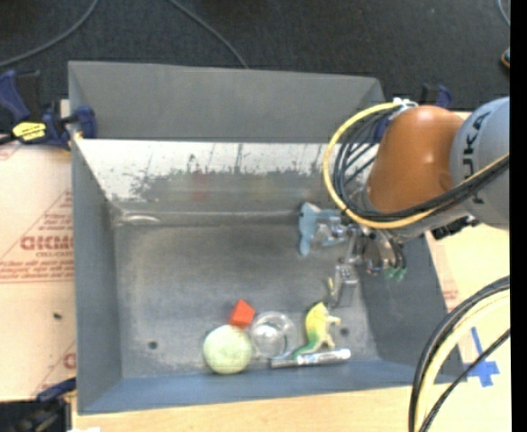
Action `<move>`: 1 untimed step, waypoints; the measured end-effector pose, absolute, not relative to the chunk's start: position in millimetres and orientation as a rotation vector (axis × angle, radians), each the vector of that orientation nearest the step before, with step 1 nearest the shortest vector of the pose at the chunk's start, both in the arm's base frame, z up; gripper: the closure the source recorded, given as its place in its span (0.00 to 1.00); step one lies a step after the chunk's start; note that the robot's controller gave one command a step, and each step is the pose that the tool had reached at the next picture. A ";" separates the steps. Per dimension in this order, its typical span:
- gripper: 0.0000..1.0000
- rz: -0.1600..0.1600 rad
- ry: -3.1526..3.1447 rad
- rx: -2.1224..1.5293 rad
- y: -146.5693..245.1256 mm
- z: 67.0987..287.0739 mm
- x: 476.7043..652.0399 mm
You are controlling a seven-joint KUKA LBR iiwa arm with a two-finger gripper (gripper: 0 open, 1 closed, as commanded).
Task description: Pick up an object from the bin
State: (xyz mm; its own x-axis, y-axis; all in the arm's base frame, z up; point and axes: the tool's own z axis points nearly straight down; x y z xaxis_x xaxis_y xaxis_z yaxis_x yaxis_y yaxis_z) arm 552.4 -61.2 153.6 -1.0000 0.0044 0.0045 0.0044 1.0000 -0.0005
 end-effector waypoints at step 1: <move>1.00 0.002 -3.145 0.000 -61.1 158.3 554.2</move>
Offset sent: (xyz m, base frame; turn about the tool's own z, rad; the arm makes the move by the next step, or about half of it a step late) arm 0.0000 0.0000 0.0000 0.0000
